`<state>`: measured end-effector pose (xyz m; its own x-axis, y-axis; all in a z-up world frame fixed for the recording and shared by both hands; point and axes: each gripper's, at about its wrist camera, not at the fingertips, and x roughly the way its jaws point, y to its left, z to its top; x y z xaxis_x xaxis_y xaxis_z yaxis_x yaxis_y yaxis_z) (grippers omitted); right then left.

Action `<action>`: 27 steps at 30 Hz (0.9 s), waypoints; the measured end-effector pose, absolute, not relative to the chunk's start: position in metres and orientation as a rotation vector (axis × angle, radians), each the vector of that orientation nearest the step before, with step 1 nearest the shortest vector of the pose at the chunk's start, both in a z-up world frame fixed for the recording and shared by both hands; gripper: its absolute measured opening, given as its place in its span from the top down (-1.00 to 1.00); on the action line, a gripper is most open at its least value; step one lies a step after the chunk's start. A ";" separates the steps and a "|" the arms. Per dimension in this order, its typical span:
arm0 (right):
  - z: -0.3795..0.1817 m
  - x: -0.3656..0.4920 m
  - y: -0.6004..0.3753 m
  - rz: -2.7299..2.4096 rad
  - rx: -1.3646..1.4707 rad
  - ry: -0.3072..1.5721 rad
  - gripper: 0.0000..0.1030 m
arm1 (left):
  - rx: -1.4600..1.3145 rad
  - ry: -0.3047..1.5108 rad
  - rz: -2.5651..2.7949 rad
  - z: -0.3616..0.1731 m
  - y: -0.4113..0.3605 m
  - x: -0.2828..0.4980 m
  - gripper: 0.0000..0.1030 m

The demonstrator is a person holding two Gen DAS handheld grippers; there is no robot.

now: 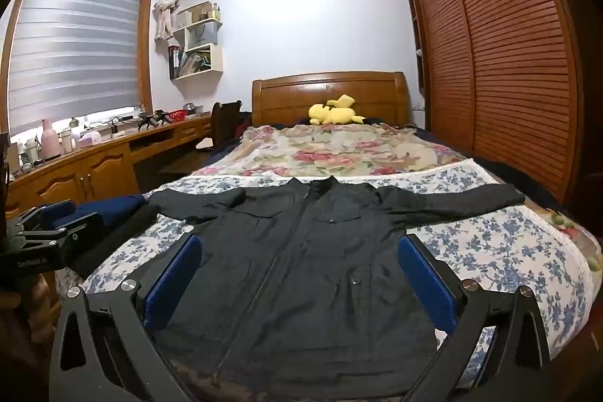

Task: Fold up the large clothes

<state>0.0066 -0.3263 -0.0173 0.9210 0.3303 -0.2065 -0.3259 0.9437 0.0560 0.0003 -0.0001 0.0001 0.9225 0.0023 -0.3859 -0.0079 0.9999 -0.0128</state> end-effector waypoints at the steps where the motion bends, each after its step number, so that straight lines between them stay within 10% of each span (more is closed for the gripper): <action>1: -0.018 0.007 -0.326 0.337 0.020 0.217 -1.00 | -0.013 0.395 0.006 0.000 0.000 0.001 -1.00; 27: -0.019 0.009 -0.327 0.343 0.030 0.227 -1.00 | -0.023 0.369 0.008 0.005 -0.001 -0.006 -1.00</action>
<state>0.0086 -0.3272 -0.0192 0.9165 0.3368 -0.2159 -0.3300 0.9415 0.0679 -0.0060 -0.0013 0.0053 0.9328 0.0033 -0.3604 -0.0115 0.9997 -0.0206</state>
